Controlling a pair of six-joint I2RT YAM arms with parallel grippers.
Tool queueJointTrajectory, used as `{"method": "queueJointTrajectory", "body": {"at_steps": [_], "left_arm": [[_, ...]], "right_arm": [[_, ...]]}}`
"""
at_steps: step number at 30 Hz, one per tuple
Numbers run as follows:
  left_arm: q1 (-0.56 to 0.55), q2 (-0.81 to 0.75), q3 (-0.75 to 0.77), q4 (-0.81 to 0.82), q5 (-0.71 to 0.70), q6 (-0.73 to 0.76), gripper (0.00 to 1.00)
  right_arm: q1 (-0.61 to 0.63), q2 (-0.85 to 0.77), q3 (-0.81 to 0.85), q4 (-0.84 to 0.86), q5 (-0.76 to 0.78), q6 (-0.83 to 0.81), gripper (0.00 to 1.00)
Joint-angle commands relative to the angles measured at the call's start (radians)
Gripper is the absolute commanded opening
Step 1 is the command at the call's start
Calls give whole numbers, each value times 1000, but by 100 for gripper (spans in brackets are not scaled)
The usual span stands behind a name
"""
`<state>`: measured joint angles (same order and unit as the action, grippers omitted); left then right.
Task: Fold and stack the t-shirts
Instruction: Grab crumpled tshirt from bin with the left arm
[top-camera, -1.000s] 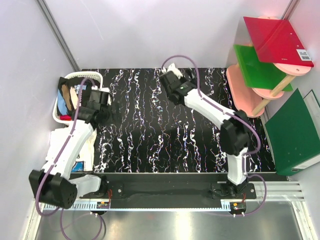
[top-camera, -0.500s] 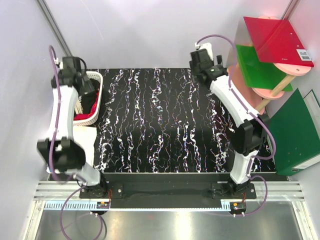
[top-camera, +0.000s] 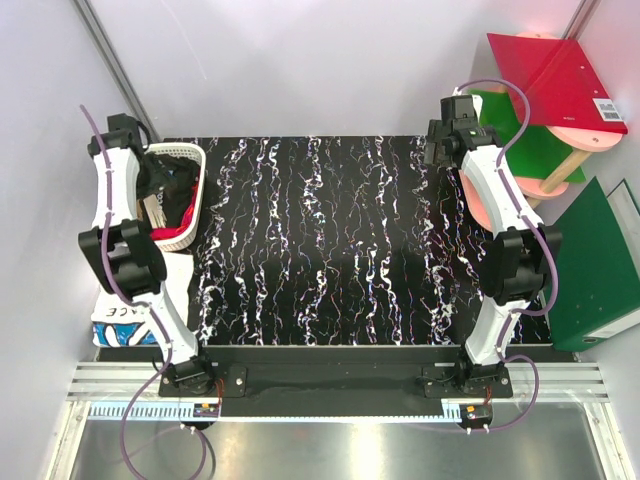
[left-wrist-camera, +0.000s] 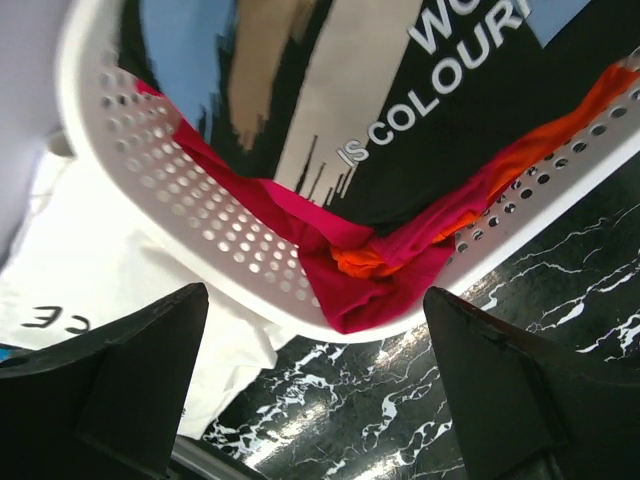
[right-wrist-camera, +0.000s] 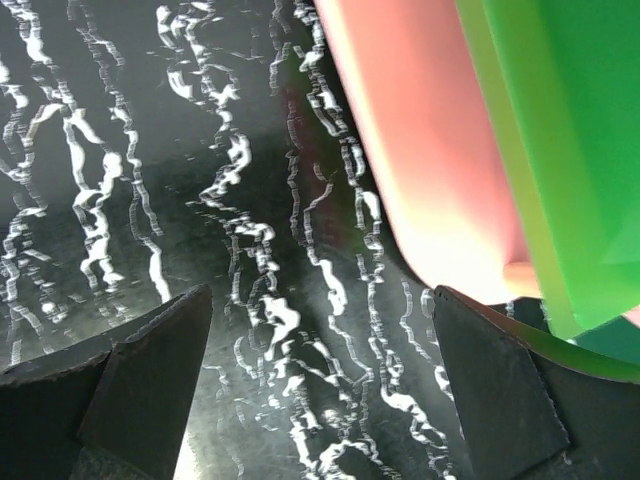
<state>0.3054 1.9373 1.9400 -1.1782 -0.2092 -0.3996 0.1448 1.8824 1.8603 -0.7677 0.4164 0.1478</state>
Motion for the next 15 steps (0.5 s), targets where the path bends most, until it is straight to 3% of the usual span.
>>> {"method": "queueJointTrajectory", "body": {"at_steps": [1, 6, 8, 9, 10, 11, 12, 15], "left_arm": [[-9, 83, 39, -18, 60, -33, 95], [-15, 152, 77, -17, 41, -56, 93], [-17, 190, 105, -17, 34, -58, 80], [-19, 202, 114, -20, 34, -59, 71], [-17, 228, 137, -24, 34, -62, 54], [-17, 241, 151, -38, 34, -65, 6], [-19, 252, 166, -52, 34, -71, 0], [-22, 255, 189, -58, 15, -71, 0]], "right_arm": [[7, -26, 26, 7, -94, 44, 100], [-4, -2, 59, 7, -157, 70, 100], [-8, 7, 63, 7, -179, 81, 100], [-7, 11, 63, 7, -189, 82, 100], [-8, 14, 63, 8, -195, 85, 100], [-8, 15, 63, 7, -199, 85, 100], [-10, 15, 62, 8, -208, 87, 100], [-11, 12, 56, 7, -225, 88, 100]]}}
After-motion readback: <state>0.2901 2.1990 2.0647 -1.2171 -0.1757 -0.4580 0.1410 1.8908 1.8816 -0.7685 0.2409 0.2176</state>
